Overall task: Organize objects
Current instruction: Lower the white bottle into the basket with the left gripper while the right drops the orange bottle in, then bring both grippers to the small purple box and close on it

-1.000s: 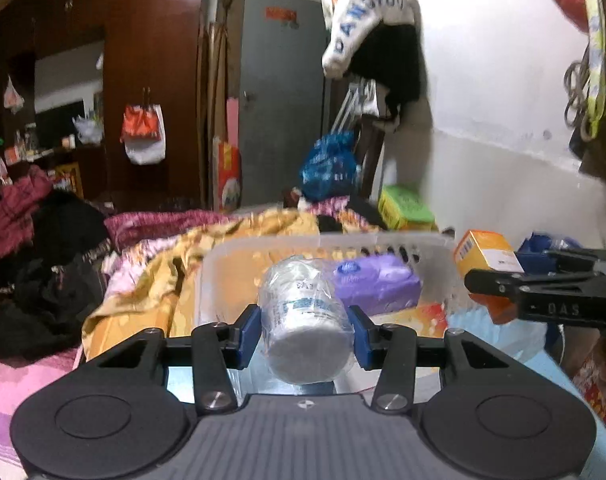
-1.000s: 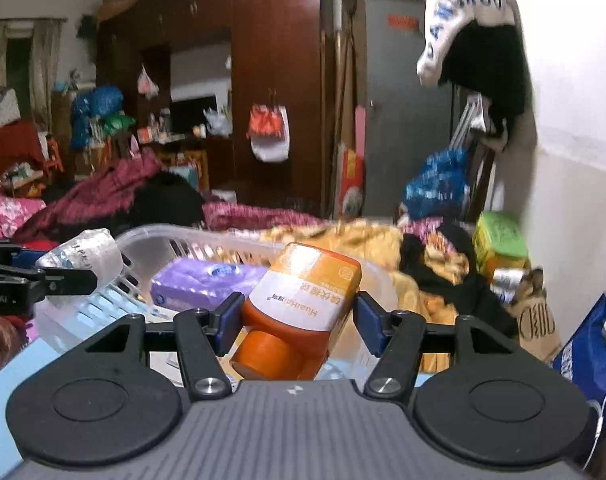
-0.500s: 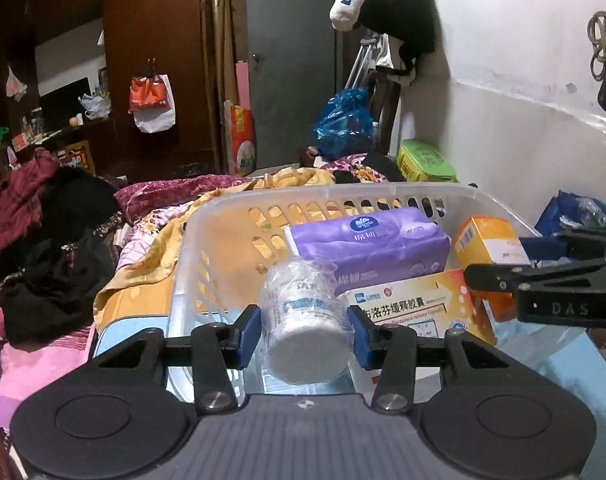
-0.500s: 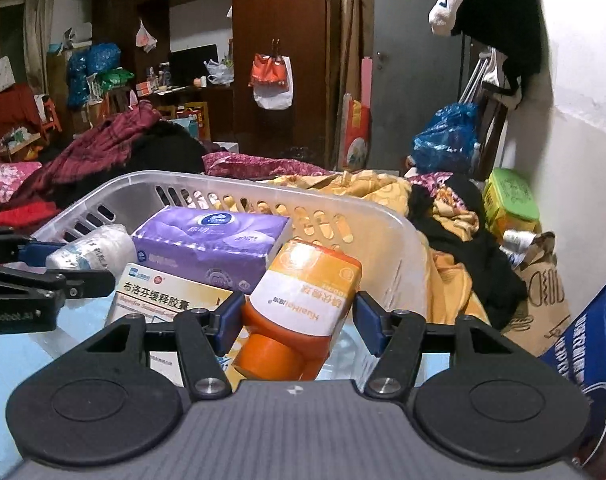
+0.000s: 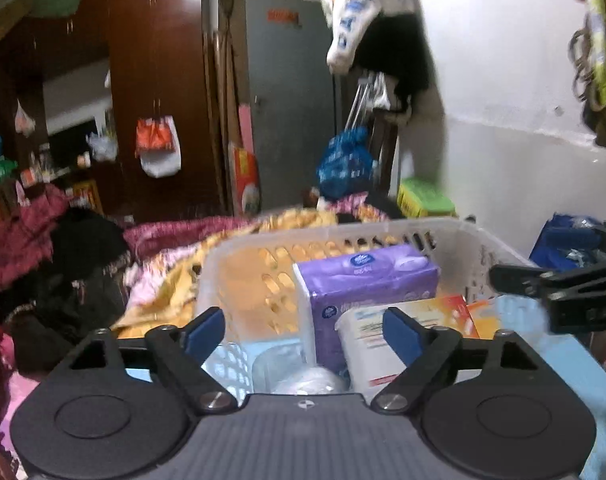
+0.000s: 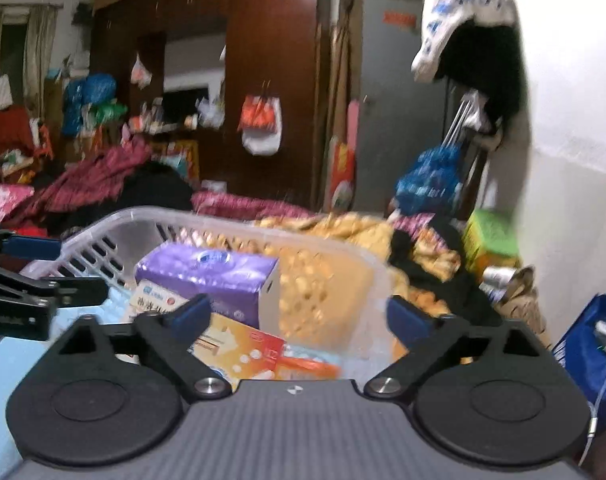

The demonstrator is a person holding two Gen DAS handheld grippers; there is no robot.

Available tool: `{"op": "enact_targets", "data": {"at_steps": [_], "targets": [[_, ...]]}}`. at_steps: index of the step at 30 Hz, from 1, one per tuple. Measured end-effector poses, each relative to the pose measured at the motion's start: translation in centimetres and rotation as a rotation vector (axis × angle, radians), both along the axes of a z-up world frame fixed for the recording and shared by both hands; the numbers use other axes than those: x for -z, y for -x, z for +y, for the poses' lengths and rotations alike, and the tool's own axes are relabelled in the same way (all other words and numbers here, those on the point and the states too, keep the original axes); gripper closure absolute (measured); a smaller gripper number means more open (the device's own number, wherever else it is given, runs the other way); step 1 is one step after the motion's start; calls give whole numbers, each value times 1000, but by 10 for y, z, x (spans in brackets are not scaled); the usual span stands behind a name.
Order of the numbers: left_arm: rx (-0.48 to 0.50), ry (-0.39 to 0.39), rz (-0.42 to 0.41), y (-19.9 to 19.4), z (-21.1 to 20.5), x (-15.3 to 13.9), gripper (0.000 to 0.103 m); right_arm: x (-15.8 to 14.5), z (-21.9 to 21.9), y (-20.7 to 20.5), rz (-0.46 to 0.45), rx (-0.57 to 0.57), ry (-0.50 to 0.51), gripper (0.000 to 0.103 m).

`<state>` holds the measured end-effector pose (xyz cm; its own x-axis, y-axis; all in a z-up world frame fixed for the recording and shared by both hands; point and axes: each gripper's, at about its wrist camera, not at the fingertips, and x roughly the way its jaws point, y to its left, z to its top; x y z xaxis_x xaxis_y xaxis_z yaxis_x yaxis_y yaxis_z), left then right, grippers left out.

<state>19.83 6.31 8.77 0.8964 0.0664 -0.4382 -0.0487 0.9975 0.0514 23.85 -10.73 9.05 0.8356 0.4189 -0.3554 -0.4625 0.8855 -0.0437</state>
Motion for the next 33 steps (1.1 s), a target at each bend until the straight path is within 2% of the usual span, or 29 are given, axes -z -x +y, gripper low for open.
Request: {"op": "enact_targets", "data": {"at_steps": [3,8,12,15,20,26,29,33], "targets": [[23,-3,-49,38,3,10,9,11,-28,36,-33,-21,-89,0],[15,14,-71,97,16,53,9,65,-69,85,33,-22,-211,0],[-8,85,-43,112,31,79,9,102,-87,114,78,7,-273,0],[-14,104,-41,114,35,90,9,112,-90,130,97,4,-344,0],[-22,104,-18,107,36,99,9,109,-51,167,-47,-65,-273,0],[-44,76,-15,102,36,103,9,121,-8,188,-47,-220,-209,8],[-60,61,-11,95,34,104,9,124,13,197,-76,-264,-146,8],[-70,29,22,86,30,105,9,133,35,196,-60,-303,-68,11]]}}
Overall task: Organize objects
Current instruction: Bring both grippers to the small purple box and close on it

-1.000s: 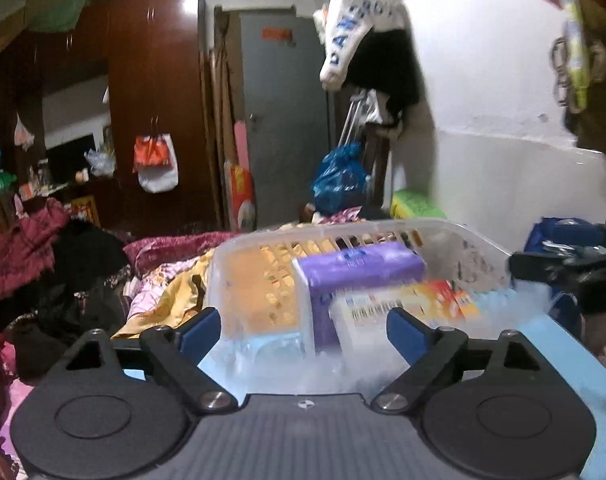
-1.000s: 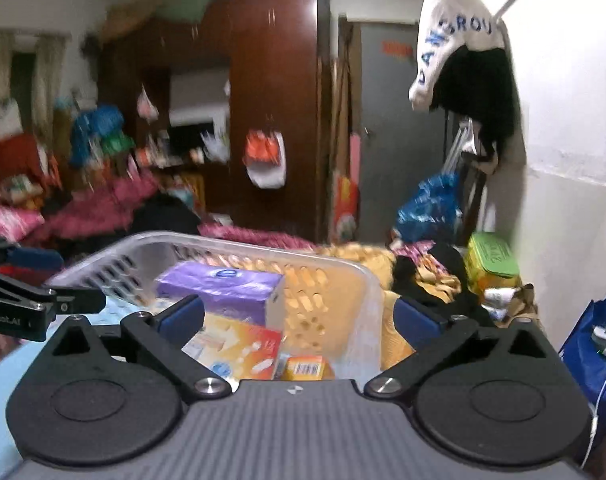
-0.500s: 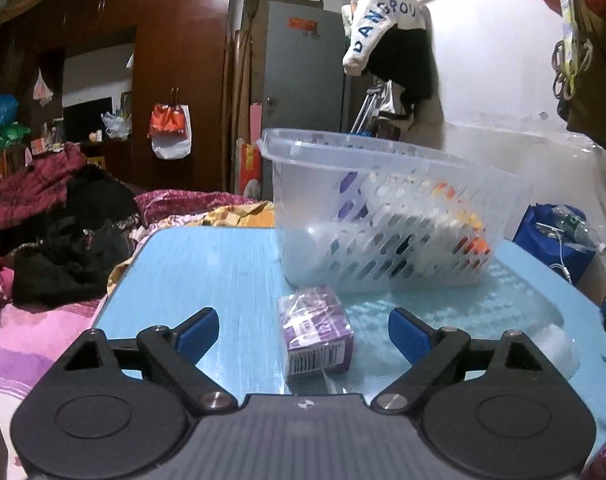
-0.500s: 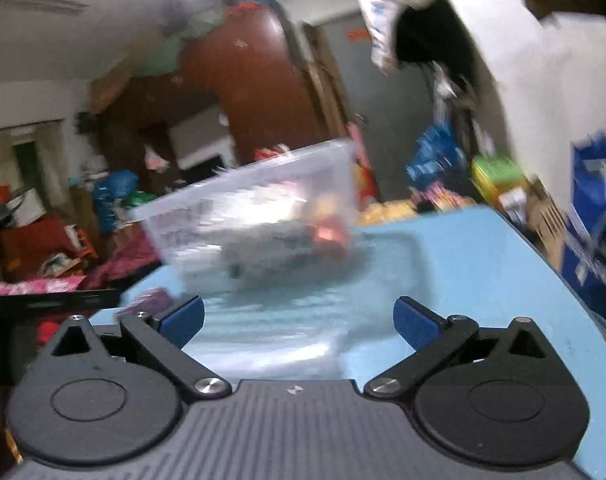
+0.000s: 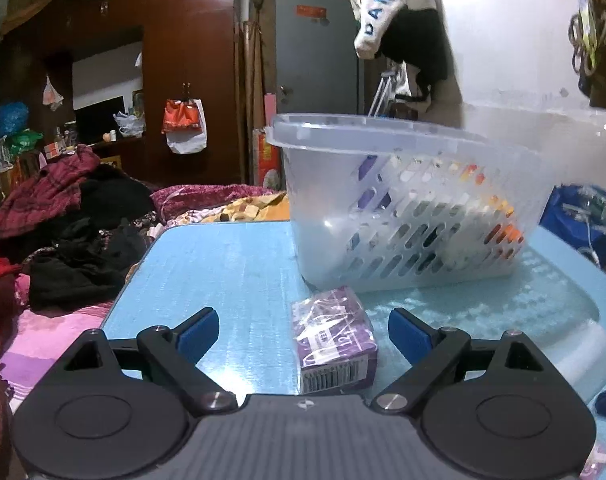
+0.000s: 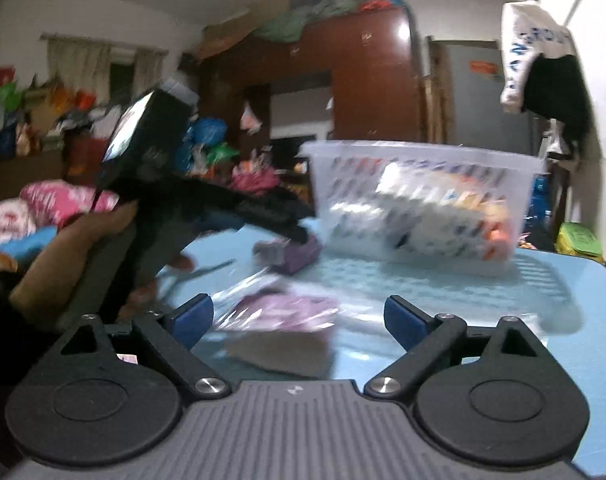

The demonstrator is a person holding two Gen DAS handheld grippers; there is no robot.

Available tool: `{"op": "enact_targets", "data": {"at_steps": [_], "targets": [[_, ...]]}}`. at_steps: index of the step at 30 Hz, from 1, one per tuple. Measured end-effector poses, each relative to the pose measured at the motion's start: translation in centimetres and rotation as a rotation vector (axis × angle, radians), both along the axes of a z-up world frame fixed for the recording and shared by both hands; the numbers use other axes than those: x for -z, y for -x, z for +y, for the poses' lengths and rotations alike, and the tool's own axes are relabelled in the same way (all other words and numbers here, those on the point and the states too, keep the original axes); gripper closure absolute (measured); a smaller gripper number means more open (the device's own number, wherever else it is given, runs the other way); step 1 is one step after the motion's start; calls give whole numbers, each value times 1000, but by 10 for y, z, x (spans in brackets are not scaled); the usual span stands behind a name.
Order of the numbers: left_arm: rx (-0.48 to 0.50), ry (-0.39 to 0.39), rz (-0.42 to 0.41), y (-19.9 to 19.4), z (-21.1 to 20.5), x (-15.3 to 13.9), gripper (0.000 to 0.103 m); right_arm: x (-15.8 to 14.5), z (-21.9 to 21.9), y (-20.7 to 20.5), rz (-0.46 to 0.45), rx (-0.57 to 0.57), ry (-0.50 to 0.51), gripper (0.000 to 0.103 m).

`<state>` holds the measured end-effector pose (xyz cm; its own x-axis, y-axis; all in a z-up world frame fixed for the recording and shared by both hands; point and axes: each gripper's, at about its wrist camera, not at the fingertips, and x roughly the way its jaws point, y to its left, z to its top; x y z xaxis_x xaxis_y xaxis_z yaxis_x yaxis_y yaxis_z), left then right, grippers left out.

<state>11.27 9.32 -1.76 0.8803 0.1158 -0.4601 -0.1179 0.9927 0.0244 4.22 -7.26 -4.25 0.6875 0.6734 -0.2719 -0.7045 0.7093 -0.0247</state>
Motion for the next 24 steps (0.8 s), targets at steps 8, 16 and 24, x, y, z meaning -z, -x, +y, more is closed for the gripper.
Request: {"op": "enact_targets", "data": {"at_steps": [8,16,24], "targets": [[-15,-58,71,-10,-9,4,29,8,2,17,12,-4,36,32],[4,-12,18,0,-3,3,57,1,-17,16,-17,24,-40,33],[32,-15,-81,13,-5,-2,57,-2,-33,-1,-39,71,-61,34]]}}
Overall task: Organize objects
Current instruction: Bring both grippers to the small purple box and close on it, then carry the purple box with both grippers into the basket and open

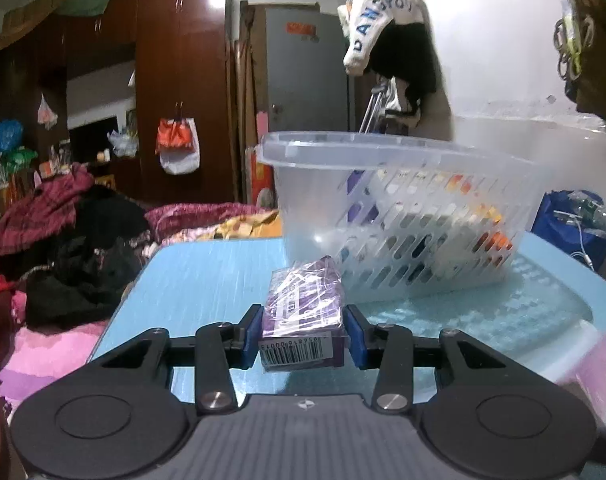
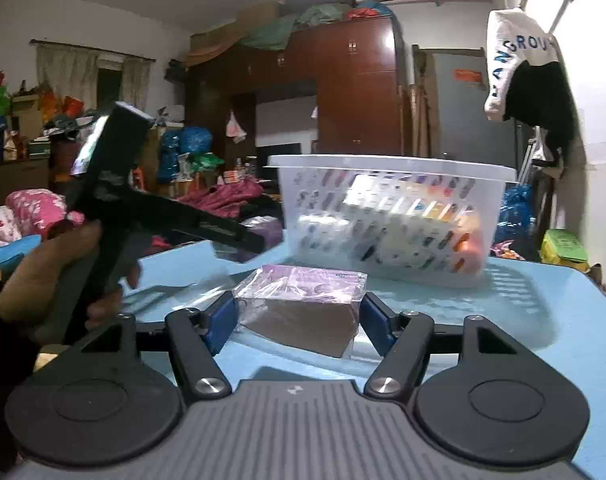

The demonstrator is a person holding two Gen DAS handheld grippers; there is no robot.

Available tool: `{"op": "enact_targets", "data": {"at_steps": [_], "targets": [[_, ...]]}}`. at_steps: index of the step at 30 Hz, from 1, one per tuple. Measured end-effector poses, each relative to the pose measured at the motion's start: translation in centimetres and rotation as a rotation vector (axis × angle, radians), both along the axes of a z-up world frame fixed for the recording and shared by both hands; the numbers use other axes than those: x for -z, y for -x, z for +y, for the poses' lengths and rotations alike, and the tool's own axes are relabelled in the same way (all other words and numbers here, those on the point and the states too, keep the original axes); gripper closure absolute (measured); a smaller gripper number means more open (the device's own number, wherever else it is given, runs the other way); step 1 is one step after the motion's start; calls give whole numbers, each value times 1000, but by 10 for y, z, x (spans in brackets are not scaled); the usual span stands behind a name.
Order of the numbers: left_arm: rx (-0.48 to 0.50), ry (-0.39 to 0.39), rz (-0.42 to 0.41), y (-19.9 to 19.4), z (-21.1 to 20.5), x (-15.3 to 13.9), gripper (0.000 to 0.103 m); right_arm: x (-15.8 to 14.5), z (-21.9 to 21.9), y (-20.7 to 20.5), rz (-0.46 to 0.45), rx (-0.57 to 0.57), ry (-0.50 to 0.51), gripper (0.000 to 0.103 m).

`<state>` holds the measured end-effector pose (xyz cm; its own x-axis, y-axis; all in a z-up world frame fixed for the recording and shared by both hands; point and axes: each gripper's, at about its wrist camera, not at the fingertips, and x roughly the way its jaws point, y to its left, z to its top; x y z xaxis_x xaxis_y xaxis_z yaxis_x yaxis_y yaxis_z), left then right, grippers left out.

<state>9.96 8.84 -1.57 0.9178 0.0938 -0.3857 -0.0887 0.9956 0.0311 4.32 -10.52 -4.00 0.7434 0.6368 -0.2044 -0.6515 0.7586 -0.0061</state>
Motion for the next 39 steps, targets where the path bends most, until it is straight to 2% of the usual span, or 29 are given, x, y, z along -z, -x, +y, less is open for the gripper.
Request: {"op": "enact_targets", "data": {"at_steps": [7,10,12,14,18,21,22,25,28,32,37,39], "targets": [[10,-8,-77,9,-3,-4,57,-2,-13,-12,-6,23,-22,35],[46,7,-104,19,-6,-12,57,-10,-20,-13,-42,38,-36,35],[56,-12,-134,27,-12,-25,57,-24,-27,-15,-72,41,-52,35],[94,7,-153,29,-15,-47,57,-44,-32,-22,-108,54,-58,35],[134,35,-165,10,-17,-93,57,-95,-33,-55,-144,81,-67,35],[103,31,-141,-24,-18,-120,57,-125,-26,-91,-133,103,-73,35],[96,31,-110,-39,-18,-127,57,-133,-22,-106,-116,115,-63,35],[58,35,-31,-78,-15,-130,57,-144,-11,-149,-23,150,-37,36],[29,54,64,-109,-8,-123,57,-138,-2,-185,94,176,-10,35],[22,80,151,-131,0,-106,57,-121,3,-205,167,207,25,35],[14,55,161,-133,-3,-91,56,-113,3,-209,207,194,51,35],[-6,24,151,-132,-7,-90,56,-113,2,-212,215,198,58,35]]}}
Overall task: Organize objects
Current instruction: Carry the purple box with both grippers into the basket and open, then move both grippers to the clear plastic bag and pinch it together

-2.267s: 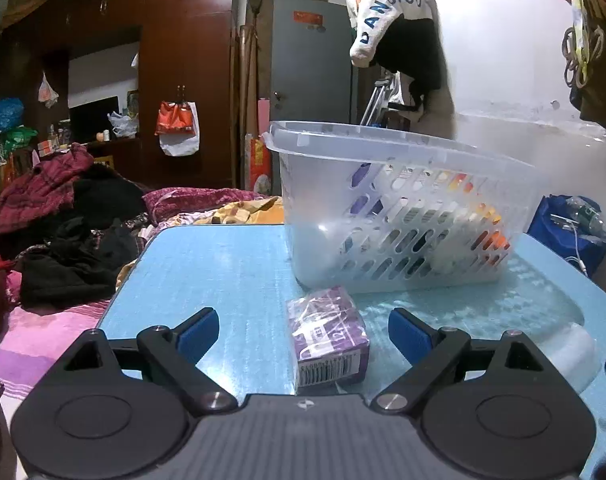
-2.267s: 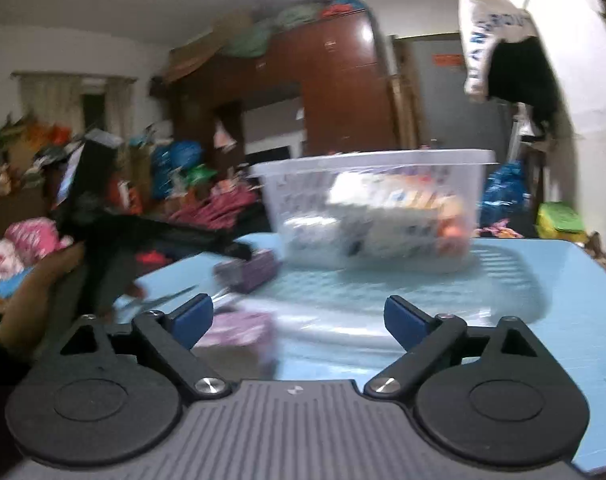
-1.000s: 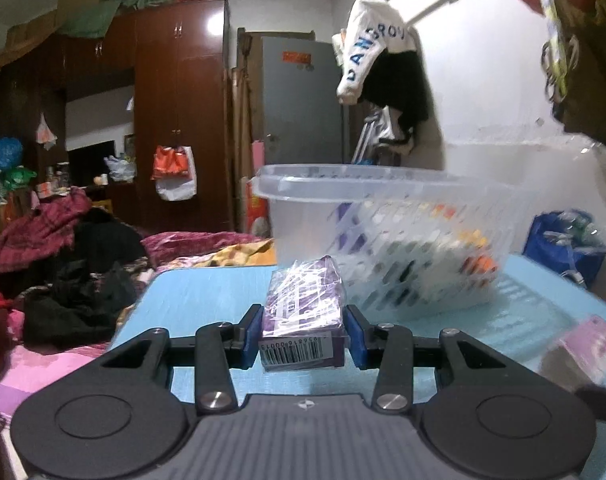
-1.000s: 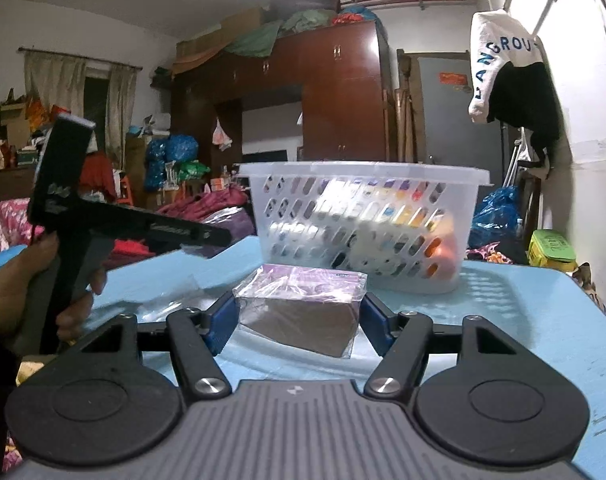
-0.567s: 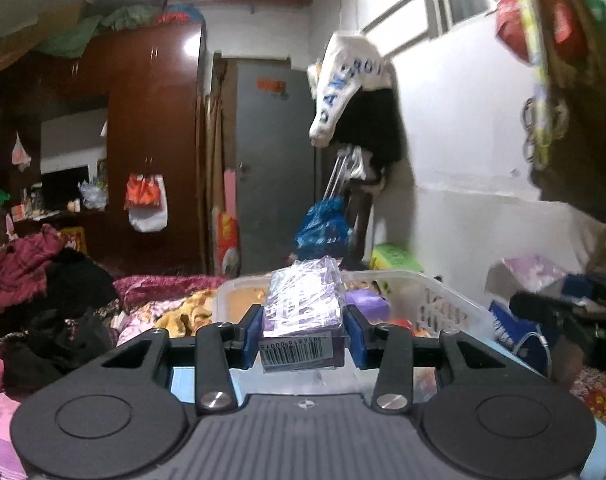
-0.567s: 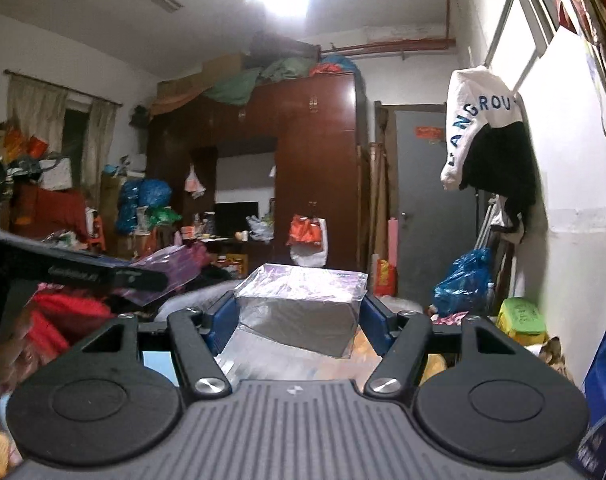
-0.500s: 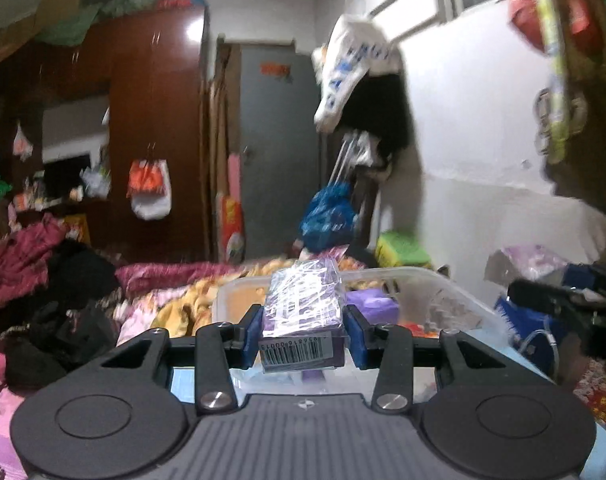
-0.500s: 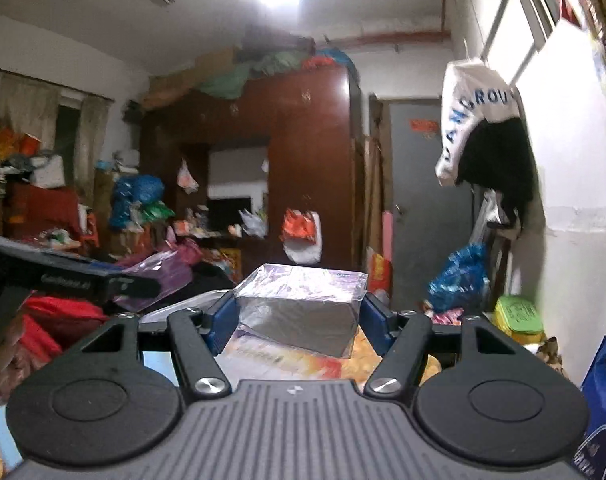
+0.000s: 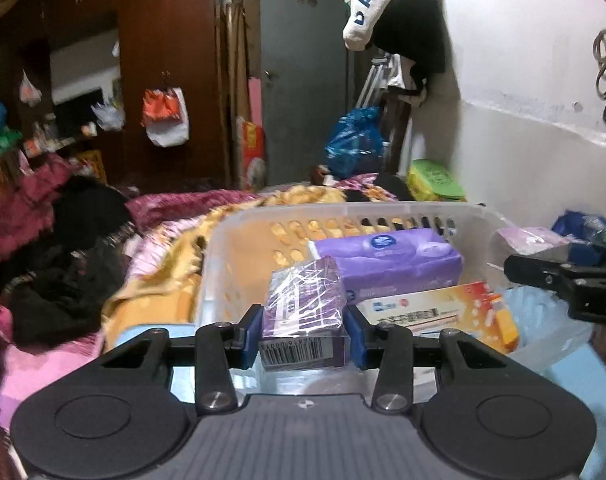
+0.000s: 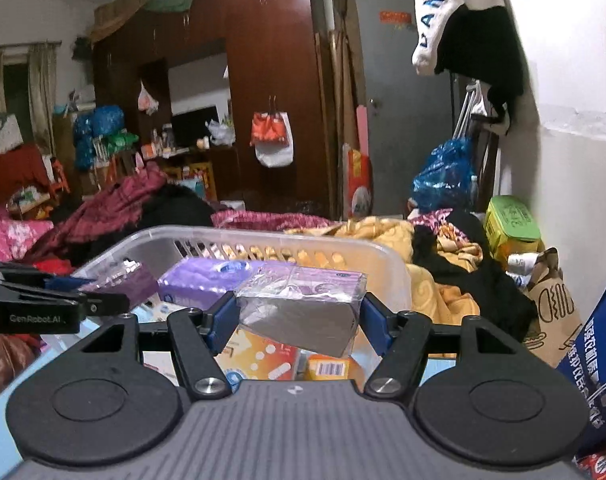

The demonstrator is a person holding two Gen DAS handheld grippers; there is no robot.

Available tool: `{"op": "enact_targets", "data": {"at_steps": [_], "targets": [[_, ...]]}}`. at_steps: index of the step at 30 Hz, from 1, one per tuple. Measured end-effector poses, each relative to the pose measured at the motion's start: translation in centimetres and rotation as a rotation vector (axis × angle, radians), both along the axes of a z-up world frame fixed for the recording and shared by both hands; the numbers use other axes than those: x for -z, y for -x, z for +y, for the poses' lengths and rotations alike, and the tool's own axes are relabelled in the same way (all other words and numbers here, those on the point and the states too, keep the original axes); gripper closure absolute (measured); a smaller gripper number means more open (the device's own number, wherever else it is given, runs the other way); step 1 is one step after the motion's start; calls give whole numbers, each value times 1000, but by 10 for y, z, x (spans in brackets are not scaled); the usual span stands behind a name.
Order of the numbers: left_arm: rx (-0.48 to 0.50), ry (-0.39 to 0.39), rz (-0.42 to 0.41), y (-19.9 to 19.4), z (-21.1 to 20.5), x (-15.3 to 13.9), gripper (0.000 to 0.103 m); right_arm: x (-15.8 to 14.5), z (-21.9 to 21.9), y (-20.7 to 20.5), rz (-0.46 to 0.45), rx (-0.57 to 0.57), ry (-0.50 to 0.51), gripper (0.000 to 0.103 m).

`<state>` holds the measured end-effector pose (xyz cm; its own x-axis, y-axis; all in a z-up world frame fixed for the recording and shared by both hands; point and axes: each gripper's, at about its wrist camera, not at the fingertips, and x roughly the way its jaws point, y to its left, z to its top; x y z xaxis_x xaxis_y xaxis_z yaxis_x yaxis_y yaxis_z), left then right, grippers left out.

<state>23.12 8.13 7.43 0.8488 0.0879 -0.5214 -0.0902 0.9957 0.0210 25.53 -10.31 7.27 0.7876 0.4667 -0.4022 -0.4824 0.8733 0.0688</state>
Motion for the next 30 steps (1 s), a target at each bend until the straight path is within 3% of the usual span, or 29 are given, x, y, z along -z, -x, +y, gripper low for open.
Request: {"op": "enact_targets", "data": {"at_steps": [12,14,15,16,20,25,30], "targets": [[-7,-32,-24,-1,-9,0,55,5,4,-6,31,-24,2,33],[-10,-44,-38,-1,-10,2,49,4,4,-8,26,-22,-1,31],[-11,-58,-48,-1,-11,2,35,3,4,-9,18,-18,-2,28],[-13,-71,-58,0,-14,4,26,3,3,-8,8,-10,-6,17],[-1,-90,-104,8,-22,7,17,-2,-2,2,-57,8,-35,1],[-3,-120,-176,29,-34,6,3,-11,-17,27,-128,-5,-94,0],[-5,-114,-232,54,-37,4,3,-3,-37,56,-149,-23,-111,0]]}}
